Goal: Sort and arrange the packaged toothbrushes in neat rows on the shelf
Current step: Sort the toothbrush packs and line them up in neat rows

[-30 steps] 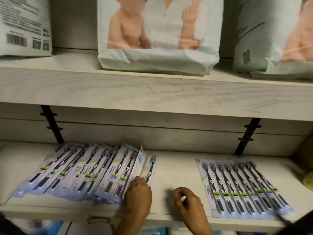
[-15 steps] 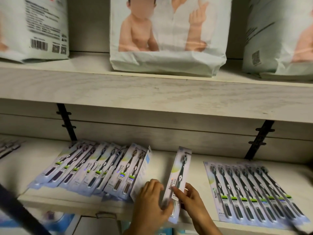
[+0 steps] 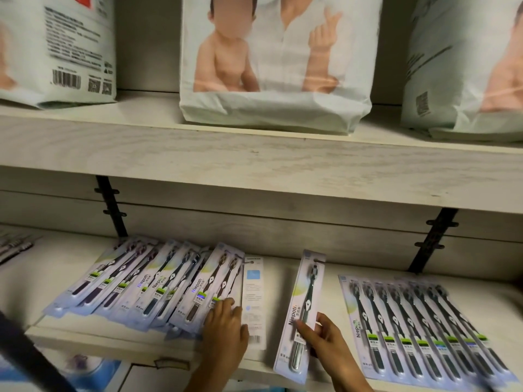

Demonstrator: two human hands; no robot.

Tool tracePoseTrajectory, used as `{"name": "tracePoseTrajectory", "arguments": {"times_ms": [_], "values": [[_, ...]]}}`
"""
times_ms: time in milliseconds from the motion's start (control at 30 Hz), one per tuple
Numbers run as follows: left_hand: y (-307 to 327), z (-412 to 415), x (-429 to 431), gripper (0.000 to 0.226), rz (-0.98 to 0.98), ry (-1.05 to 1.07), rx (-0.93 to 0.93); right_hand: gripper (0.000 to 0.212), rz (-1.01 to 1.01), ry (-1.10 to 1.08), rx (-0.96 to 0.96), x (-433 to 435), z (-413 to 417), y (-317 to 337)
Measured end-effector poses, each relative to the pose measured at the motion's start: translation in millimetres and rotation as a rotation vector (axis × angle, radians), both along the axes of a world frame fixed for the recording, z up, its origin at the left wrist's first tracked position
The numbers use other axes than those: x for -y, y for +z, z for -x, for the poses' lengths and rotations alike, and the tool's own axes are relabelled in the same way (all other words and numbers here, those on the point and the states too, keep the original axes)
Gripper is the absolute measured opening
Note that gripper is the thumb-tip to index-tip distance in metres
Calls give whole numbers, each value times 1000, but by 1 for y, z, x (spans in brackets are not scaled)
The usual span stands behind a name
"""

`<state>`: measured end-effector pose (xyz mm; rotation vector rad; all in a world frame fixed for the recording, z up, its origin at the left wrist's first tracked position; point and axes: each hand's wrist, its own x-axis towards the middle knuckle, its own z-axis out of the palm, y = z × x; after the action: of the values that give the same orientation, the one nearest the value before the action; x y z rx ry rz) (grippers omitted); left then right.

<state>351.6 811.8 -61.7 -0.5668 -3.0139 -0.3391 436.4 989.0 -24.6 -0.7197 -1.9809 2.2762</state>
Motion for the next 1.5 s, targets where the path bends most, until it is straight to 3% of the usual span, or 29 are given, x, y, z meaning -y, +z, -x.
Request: {"name": "tracePoseTrajectory", "arguments": {"times_ms": [267, 400, 467, 567, 700, 833, 900, 1000, 1167, 1333, 1400, 1433, 1500], "values": [[-3, 3, -26, 68, -36, 101, 94, 18, -15, 8, 18, -1, 3, -8], [-2, 8, -47, 82, 48, 105, 100, 19, -13, 2, 24, -2, 5, -9], [0, 11, -53, 79, 85, 132, 90, 19, -13, -7, 27, -5, 5, -10], [8, 13, -51, 55, 89, 148, 99, 19, -27, -16, 26, -9, 6, -10], [11, 18, -36, 32, -171, 185, 153, 16, -29, -11, 28, -14, 5, -7], [21, 16, -18, 27, -516, 260, 434, 19, -17, 4, 38, -16, 5, -5], [27, 8, -12, 14, -738, 276, 540, 18, 8, 7, 39, -15, 4, -3], [34, -6, -6, 20, -1049, 317, 685, 16, 12, 8, 44, -14, 1, 0], [34, -13, -6, 17, -1225, 354, 785, 21, -188, -4, 88, -25, -4, -5], [37, -14, -16, 16, -1210, 268, 779, 23, -525, 1, 172, -55, 0, -10], [39, -6, -21, 6, -1228, 133, 1084, 25, -668, 1, 255, -70, 3, -12], [33, -5, -20, 23, -1249, 65, 1162, 24, -733, 10, 292, -78, 3, -11], [21, -15, -30, 29, -1303, 50, 1143, 21, -816, 60, 345, -87, 4, -12]]}}
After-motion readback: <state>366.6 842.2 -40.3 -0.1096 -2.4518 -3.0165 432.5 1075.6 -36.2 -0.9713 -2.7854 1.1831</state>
